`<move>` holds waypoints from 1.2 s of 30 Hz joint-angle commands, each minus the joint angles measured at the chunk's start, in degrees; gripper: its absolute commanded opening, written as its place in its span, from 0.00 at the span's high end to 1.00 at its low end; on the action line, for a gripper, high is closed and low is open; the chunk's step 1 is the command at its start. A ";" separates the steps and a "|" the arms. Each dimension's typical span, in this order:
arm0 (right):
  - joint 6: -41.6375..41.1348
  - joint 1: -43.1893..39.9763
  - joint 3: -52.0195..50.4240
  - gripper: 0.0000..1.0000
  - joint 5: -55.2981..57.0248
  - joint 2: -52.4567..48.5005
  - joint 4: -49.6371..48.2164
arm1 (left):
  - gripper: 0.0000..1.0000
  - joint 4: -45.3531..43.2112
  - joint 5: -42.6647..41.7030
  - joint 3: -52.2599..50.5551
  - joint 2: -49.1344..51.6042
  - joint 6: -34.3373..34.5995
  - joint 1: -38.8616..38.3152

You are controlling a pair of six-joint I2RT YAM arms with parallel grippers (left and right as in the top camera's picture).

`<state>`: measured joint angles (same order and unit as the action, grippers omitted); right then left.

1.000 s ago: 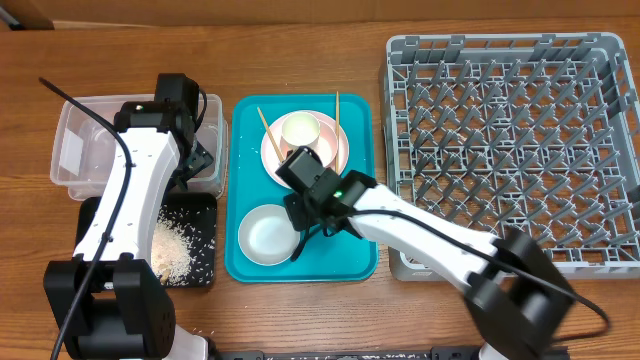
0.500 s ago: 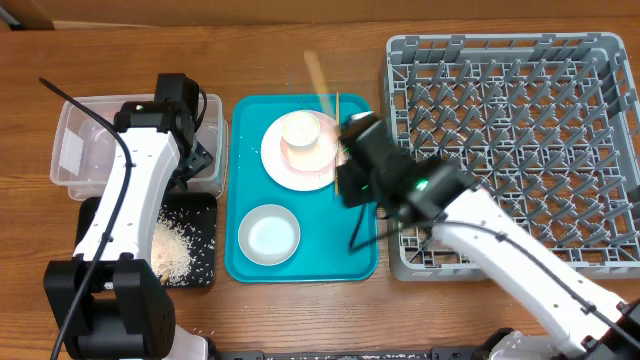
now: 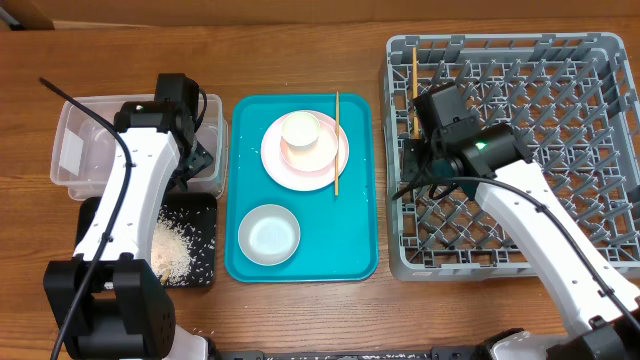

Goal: Sort waste into correct bins and load items into the dishwasher
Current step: 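Carry the chopstick with the right gripper and drop it into the grey rack, then move the right gripper back to the second chopstick by the pink plate and grasp it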

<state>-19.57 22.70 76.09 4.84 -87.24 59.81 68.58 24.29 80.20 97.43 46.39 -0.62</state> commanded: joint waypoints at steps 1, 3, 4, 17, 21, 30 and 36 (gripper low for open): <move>1.84 0.09 0.35 0.96 -0.44 -2.64 -0.09 | 0.00 -0.04 1.16 0.81 0.50 0.35 0.24; 1.81 0.09 0.02 0.96 -0.17 -3.69 -0.28 | 0.00 -0.04 1.16 0.81 0.50 0.35 0.24; 1.81 0.09 0.02 0.96 -0.17 -4.37 -0.28 | 0.00 -0.04 1.16 0.81 0.50 0.35 0.24; 1.79 0.04 0.02 0.73 0.24 -6.93 -0.31 | 0.00 -0.04 1.16 0.81 0.50 0.35 0.24; 1.79 0.04 0.02 0.71 0.24 -6.93 -0.33 | 0.00 -0.04 1.16 0.81 0.50 0.35 0.24; -1.14 0.04 0.02 0.70 -12.28 -6.97 -3.26 | 0.00 -0.04 1.16 0.81 0.50 0.35 0.24; -6.47 1.36 0.02 0.71 -17.81 -6.97 -7.87 | 0.00 -0.04 1.18 0.81 0.50 0.35 0.24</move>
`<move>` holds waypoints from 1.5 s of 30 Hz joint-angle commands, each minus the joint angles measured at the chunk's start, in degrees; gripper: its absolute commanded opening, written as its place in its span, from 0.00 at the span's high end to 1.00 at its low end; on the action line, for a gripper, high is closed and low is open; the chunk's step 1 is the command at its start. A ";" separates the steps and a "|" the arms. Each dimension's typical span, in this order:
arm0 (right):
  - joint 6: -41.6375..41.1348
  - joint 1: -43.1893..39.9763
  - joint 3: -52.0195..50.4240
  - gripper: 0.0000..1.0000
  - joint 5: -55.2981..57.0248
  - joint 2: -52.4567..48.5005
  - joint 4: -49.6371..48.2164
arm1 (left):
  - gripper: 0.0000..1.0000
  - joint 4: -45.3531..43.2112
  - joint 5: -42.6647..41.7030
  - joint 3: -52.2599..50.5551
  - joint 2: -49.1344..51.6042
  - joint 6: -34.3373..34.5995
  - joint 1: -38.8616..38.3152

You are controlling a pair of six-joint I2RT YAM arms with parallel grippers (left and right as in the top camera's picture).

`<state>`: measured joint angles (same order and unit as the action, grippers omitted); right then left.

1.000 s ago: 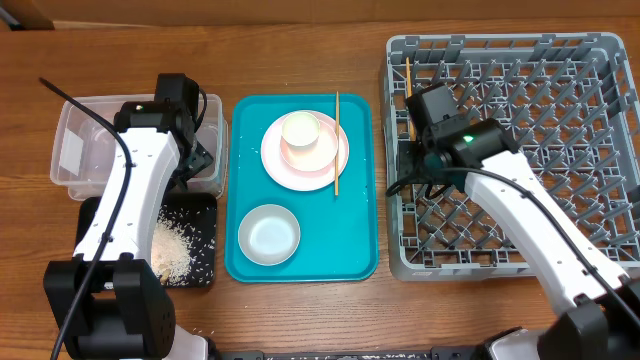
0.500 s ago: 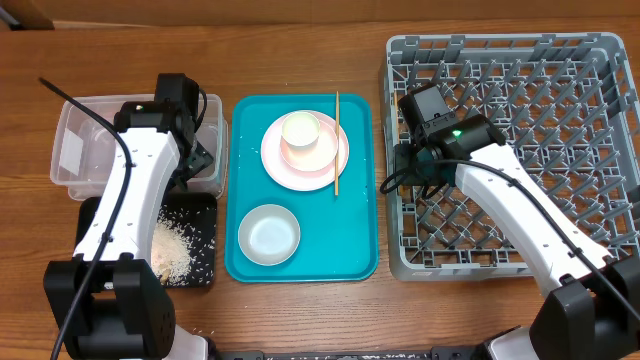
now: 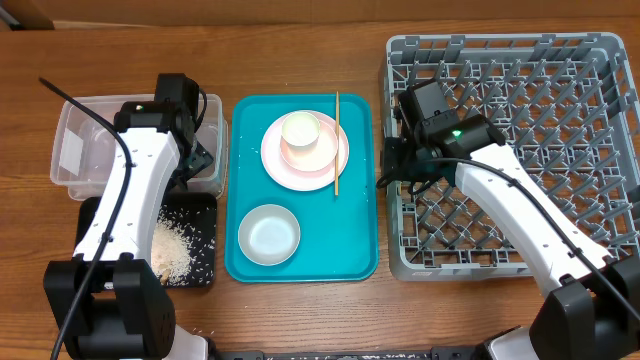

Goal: Sort waste into correct bins and load items into the dishwasher
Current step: 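Move the right gripper back to the second chopstick by the pink plate and grasp it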

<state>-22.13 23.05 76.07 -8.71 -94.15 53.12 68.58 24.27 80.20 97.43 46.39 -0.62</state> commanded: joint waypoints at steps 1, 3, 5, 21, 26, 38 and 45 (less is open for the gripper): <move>-4.35 1.38 0.02 0.71 -4.26 -0.07 -1.68 | 0.00 -0.04 1.18 0.81 0.50 0.35 0.24; -5.75 2.23 0.02 0.72 -4.20 -0.13 -2.62 | 0.00 -0.04 1.18 0.81 0.50 0.35 0.24; -7.15 3.19 0.02 0.72 -3.58 -0.24 -3.30 | 0.00 -0.04 1.18 0.81 0.50 0.35 0.24; -12.66 14.23 0.02 0.72 14.12 -10.54 -8.00 | 0.00 -0.04 1.18 0.81 0.50 0.35 0.24; -12.66 14.56 0.02 0.71 13.97 -13.97 -9.57 | 0.00 -0.04 1.18 0.81 0.50 0.35 0.24; -12.66 14.56 0.02 0.71 11.58 -17.05 -11.74 | 0.00 -0.04 1.18 0.81 0.50 0.35 0.24; -12.66 14.56 0.02 0.71 11.61 -17.07 -13.07 | 0.00 -0.04 1.20 0.81 0.50 0.35 0.24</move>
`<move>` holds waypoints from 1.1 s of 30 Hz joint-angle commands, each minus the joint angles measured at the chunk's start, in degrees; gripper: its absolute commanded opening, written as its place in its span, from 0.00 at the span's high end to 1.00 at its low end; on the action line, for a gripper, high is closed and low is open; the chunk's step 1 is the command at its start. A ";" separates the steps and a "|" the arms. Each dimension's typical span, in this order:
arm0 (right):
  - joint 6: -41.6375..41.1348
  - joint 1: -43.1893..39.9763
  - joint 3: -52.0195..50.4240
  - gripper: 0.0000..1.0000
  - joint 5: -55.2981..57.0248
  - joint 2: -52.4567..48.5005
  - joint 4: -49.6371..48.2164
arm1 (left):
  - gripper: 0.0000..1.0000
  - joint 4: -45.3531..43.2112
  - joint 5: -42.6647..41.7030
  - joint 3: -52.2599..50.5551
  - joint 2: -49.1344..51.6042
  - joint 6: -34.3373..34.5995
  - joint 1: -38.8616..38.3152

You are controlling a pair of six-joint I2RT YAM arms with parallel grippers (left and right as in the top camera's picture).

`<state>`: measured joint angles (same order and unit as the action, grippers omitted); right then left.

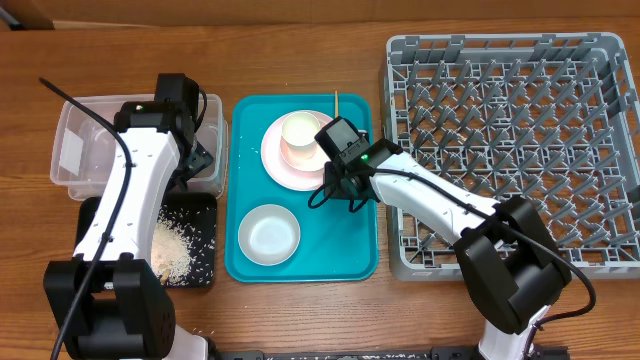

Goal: Sort waste into correct bins and load items into the dishwasher
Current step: 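Move the right gripper back to the second chopstick by the pink plate and grasp it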

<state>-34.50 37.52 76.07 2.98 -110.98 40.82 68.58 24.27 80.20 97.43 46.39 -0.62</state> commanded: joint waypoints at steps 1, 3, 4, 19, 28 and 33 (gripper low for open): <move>-0.26 0.09 0.02 0.71 -0.07 -0.26 -0.94 | 0.00 -0.04 1.18 0.81 0.50 0.35 0.24; -0.28 0.09 0.02 0.71 -0.09 -0.26 -0.96 | 0.00 -0.04 1.18 0.81 0.50 0.35 0.24; -0.28 0.09 0.02 0.71 -0.09 -0.28 -0.94 | 0.00 -0.04 1.20 0.81 0.50 0.35 0.24; -0.31 0.09 -1.99 0.72 -0.28 -1.29 -3.72 | 0.00 -0.04 1.20 0.81 0.50 0.37 0.24; -0.31 0.09 -2.19 0.83 -0.28 -1.40 -3.78 | 0.00 -0.04 1.18 0.81 0.50 0.35 0.24; -0.31 0.09 -2.19 0.89 -0.28 -1.40 -3.89 | 0.00 -0.04 1.18 0.81 0.50 0.35 0.24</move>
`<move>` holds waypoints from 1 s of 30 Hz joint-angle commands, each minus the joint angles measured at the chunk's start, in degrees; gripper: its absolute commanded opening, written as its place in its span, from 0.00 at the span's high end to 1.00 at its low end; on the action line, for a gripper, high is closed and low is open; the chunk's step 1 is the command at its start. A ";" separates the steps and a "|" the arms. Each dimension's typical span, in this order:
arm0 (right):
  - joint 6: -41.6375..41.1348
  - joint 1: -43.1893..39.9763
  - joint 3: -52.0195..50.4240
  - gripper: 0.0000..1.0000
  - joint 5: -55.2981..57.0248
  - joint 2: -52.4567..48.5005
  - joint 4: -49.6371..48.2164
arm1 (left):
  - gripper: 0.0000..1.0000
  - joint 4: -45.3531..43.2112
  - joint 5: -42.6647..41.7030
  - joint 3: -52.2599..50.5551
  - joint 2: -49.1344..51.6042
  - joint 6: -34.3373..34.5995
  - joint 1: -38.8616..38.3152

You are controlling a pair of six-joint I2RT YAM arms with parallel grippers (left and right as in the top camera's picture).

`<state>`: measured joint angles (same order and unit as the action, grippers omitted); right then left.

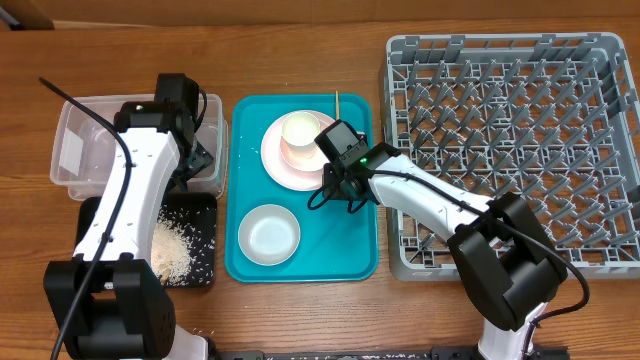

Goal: Sort waste into correct bins and load items into the dishwasher
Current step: 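Move the right gripper back to the second chopstick by the pink plate and grasp it, then carry the second chopstick with the right gripper to the grey rack's left edge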

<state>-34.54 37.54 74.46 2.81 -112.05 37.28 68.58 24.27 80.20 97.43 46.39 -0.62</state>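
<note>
A teal tray (355, 250) holds a pink plate (280, 165) with a cream cup (298, 130) on it, a white bowl (268, 232) and a wooden chopstick (337, 98). Only the chopstick's far end shows. The rest lies under my right gripper (338, 190), which hangs low over the tray beside the plate's right edge. Its fingers are hidden beneath the wrist. My left gripper (196, 162) points down at the near right corner of the clear container (80, 140); its fingers are too dark to read.
The grey dishwasher rack (520, 120) fills the right side of the table. A black tray (190, 215) with spilled rice sits below the clear container on the left. A few grains lie on the table by the front edge.
My right gripper has shifted a touch to the left over the chopstick on the teal tray. The left arm and the dishes have not moved.
My right gripper was over the rack's left side, where a chopstick lay along the rack wall. Then it was at the rack's left edge and that chopstick no longer showed. Later it was over the teal tray on the second chopstick, where it stays.
</note>
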 commanded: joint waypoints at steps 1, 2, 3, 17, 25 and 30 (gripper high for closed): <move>-0.24 0.07 -0.57 0.89 -0.11 -0.33 -0.39 | 0.00 -0.04 1.18 0.81 0.50 0.35 0.24; -0.26 0.07 -0.55 0.89 -0.13 -0.31 -0.39 | 0.00 -0.04 1.18 0.81 0.50 0.35 0.24; -0.24 0.07 -0.50 0.89 -0.13 -0.24 -0.37 | 0.00 -0.04 1.18 0.81 0.50 0.35 0.24; 6.54 -2.38 -0.46 0.96 0.11 10.67 2.75 | 0.00 -0.04 1.18 0.81 0.50 0.35 0.24; 9.51 -7.04 -0.46 0.96 0.13 17.84 8.46 | 0.00 -0.04 1.18 0.81 0.50 0.35 0.24; 13.88 -11.41 -0.46 0.96 0.13 18.84 11.87 | 0.00 -0.04 1.18 0.81 0.50 0.35 0.24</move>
<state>-24.84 28.53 74.24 2.81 -94.83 48.07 68.58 24.29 80.20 97.43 46.39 -0.62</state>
